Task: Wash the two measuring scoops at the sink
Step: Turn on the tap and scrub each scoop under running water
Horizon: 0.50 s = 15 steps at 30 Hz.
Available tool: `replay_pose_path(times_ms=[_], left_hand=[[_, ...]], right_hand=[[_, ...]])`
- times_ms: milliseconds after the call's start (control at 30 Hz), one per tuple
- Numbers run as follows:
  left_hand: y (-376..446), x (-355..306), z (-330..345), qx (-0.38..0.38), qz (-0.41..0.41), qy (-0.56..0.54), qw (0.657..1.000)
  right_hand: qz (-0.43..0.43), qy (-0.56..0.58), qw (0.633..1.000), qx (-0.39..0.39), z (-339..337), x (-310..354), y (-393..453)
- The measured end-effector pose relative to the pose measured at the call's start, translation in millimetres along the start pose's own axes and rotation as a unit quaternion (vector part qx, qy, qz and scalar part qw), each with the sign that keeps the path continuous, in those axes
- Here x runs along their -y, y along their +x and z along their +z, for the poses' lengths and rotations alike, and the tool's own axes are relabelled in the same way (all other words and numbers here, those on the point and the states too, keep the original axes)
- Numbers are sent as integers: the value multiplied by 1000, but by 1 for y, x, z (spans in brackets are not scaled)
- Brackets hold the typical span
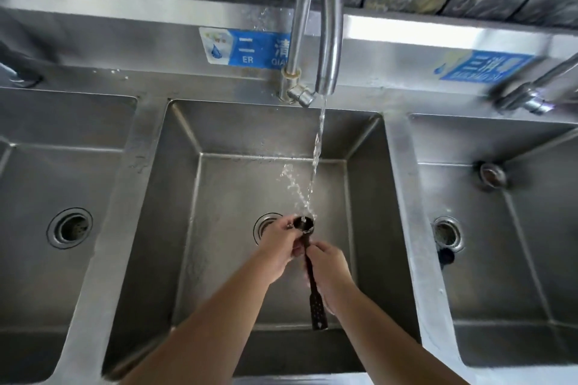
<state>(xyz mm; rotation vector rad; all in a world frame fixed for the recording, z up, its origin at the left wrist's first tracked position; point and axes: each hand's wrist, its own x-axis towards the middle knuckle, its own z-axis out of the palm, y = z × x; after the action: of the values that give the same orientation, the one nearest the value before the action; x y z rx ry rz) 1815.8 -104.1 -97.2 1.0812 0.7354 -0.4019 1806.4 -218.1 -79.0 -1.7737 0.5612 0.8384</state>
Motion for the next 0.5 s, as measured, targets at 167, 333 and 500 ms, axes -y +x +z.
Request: replay_pose_path(times_ms=[167, 333, 500], left_hand=[[1, -5, 9, -37, -21, 14, 999], [10, -11, 5, -50, -40, 66, 996], [12, -10, 8, -83, -53, 44, 994]], right_hand=[[-28, -44, 999, 14, -10, 9, -13], [-86, -76, 993, -6, -10, 14, -20], [-107, -71, 992, 6, -11, 14, -16]])
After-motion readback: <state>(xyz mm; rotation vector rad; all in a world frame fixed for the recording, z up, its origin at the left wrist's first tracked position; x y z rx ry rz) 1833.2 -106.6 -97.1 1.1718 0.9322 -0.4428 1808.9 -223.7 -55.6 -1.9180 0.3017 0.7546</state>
